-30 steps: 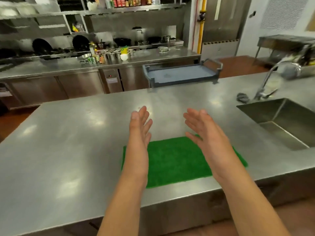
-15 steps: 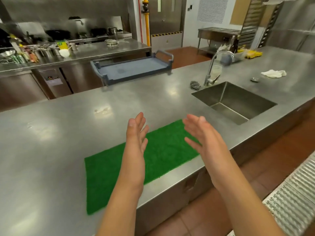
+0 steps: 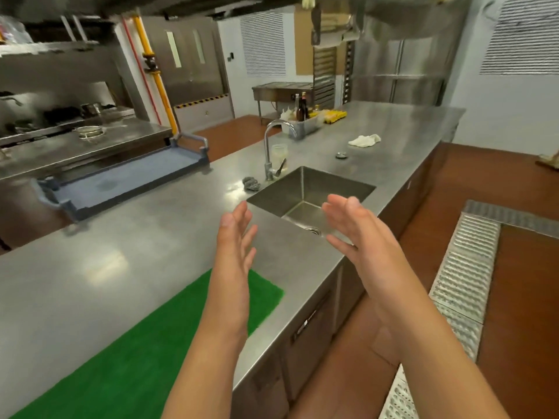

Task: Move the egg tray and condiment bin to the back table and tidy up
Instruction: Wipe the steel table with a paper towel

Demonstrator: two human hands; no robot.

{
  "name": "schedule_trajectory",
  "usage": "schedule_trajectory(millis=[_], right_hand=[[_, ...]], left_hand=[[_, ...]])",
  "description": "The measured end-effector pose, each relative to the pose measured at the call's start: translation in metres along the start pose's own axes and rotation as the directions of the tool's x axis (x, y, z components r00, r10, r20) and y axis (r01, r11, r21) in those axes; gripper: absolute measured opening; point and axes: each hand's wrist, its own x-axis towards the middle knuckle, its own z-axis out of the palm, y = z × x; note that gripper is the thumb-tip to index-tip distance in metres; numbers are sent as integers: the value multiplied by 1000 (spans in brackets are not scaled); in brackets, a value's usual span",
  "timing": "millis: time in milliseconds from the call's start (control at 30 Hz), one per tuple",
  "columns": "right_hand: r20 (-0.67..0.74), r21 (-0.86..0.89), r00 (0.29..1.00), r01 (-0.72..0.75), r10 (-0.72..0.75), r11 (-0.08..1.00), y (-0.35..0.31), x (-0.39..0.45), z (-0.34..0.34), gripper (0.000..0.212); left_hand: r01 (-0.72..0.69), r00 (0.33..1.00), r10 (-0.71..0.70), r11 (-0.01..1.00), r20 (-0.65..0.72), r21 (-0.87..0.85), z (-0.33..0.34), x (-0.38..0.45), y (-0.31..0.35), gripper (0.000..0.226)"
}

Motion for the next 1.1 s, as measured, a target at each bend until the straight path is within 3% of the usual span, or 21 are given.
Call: schedule_trajectory(millis=[100,200,333,533,733,933,1100], right_hand=[[-20,18,1000,-3,3,1000,-1,24,-29,46],[-26,31,1000,-10,11,999,6,41,-44,67],[-61,24,997,-49,51,998,19,74,-56,79],[-161,-36,986,-44,38,998,35,142,-59,56],[-291,-84,957,-23,-3,996,30,198,-71,70],[-438,-172,899,-85,0,981,38,233,-118,40],[-489,-159,872,-109,18,981,41,270,-173,49]], left_hand=[[26,999,-25,1000,29,-18,32,22,-9,72],[45,998,-45,999,51,-16,56,41,-24,72],[94,991,-91,995,98,-19,80,80,-41,71],[135,974,-121,989,190,-63,99,162,-66,71],[166,934,-119,979,336,-115,133,235,-86,72],[227,861,-132,964,492,-139,191,276,-119,68],[264,819,-167,959,550,-101,253,309,-138,69]])
